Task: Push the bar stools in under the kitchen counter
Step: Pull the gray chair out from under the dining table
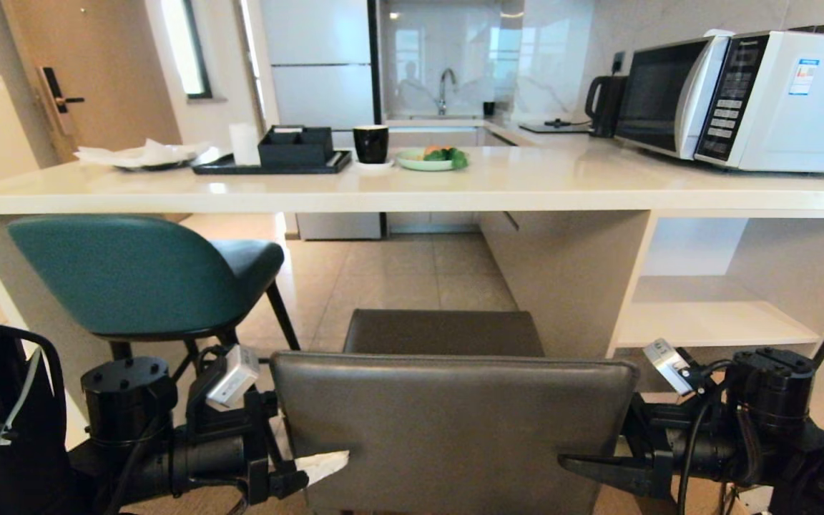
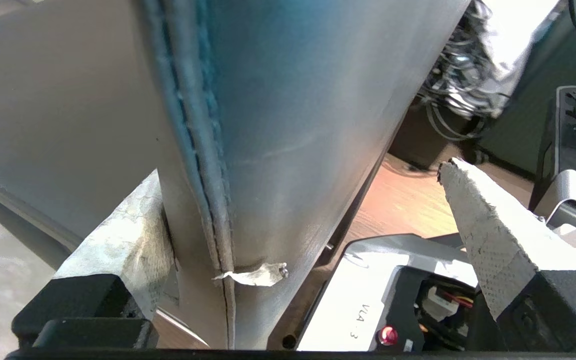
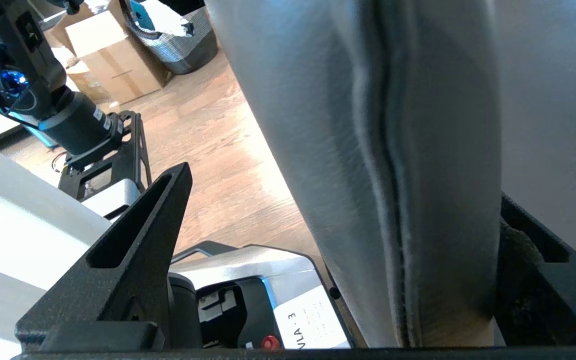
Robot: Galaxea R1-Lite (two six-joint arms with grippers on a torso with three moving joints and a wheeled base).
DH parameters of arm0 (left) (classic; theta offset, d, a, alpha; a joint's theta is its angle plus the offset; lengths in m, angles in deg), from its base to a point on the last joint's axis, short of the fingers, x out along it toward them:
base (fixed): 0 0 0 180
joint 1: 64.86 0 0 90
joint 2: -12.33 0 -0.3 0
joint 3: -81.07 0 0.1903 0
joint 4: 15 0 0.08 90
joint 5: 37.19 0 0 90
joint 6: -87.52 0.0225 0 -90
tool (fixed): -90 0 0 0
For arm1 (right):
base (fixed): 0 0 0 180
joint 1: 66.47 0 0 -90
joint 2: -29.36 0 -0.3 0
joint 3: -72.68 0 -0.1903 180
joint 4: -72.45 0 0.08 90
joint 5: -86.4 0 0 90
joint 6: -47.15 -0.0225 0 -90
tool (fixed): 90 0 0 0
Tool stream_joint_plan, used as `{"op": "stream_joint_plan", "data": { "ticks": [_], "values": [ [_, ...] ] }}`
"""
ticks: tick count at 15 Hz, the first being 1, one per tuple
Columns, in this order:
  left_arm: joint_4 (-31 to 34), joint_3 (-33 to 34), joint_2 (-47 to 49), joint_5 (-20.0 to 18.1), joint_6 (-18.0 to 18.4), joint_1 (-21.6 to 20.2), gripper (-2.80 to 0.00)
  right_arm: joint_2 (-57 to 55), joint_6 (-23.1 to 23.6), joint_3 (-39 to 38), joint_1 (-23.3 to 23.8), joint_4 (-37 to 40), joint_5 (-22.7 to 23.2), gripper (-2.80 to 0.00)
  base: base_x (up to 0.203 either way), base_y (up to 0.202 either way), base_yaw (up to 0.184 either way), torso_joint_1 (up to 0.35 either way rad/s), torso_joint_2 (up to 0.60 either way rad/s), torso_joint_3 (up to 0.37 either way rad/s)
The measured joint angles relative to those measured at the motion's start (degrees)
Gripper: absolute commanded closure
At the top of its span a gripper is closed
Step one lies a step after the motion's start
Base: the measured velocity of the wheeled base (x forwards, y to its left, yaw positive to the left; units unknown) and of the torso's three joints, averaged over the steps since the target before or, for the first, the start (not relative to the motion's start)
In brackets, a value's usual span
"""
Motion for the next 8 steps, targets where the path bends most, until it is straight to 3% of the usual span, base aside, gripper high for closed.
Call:
{"op": "stream_joint_plan", "data": {
  "ticks": [4, 8],
  "values": [
    [0.02, 0.09, -0.33, -0.02, 0.0, 0.01, -2.8, 0.33, 0.0, 0.0, 0.0, -0.02, -0.05, -2.8, -0.188, 0.0, -0.001, -0.001, 0.0, 0.005],
    [-0.09, 0.34, -0.84, -0.17, 0.02, 0.17, -2.8, 0.6, 0.02, -0.15, -0.05, -0.18, 0.2, -2.8, -0.017, 0.0, 0.0, -0.003, 0.0, 0.002]
  ]
}}
